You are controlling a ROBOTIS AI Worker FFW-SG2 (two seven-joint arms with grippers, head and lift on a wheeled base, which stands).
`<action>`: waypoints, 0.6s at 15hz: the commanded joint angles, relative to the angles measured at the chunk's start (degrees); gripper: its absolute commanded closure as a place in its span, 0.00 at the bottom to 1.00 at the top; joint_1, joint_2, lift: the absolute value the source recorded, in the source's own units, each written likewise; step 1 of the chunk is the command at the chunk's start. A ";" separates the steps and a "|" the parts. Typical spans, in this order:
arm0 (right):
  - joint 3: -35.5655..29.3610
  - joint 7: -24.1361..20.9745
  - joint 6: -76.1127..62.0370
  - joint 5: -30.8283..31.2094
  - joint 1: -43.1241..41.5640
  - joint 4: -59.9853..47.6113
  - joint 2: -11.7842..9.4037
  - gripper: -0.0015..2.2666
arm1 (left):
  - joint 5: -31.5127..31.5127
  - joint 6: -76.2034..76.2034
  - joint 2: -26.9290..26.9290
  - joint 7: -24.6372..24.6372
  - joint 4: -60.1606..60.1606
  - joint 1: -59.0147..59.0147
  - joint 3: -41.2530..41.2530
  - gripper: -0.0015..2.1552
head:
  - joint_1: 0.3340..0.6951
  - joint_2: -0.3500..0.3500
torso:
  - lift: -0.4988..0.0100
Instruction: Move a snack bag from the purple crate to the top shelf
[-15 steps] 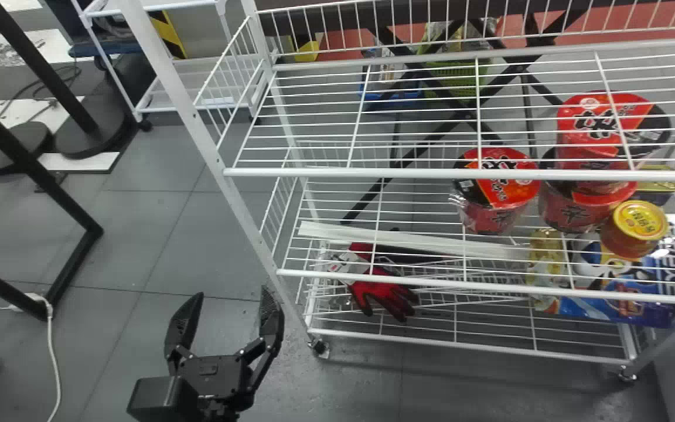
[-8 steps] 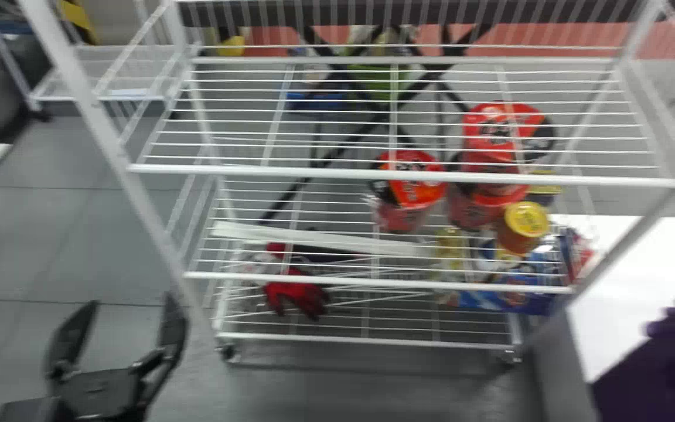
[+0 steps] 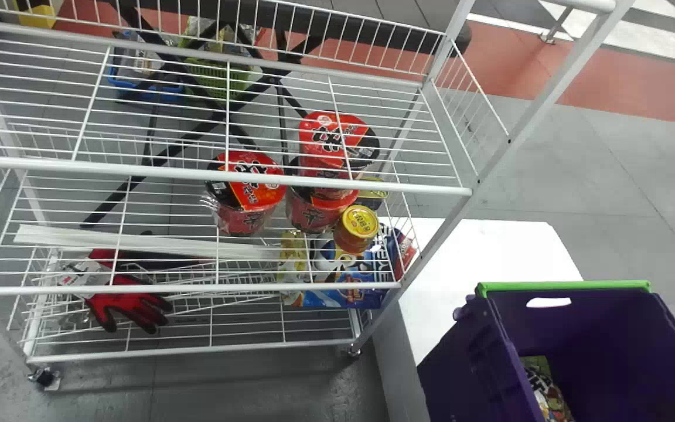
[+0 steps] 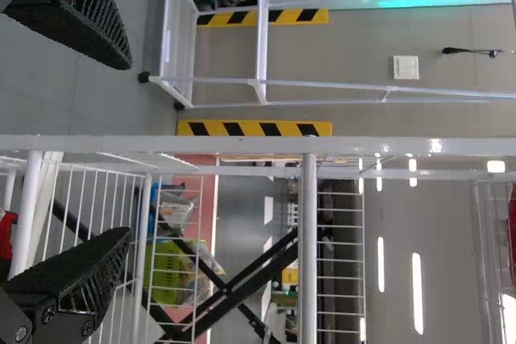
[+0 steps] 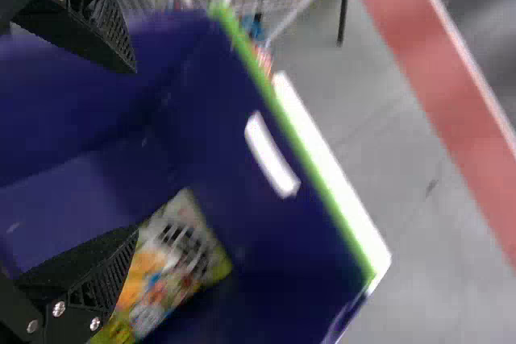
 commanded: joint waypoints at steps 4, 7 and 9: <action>17.80 -0.18 0.82 18.78 0.52 17.53 -6.07 0.06 | -1.32 -4.00 -0.26 0.62 2.04 -0.18 -0.76 0.03 | 1.00 0.00 | 0.09; 22.72 1.40 0.82 25.46 -1.50 29.92 -9.41 0.06 | -1.41 -5.41 -0.09 -0.79 3.10 -0.88 -1.20 0.03 | 1.00 0.00 | 0.09; 26.23 1.40 0.82 29.24 -2.20 34.84 -10.64 0.06 | -1.32 -6.11 0.09 -1.23 3.62 -1.32 -1.20 0.03 | 1.00 0.00 | 0.09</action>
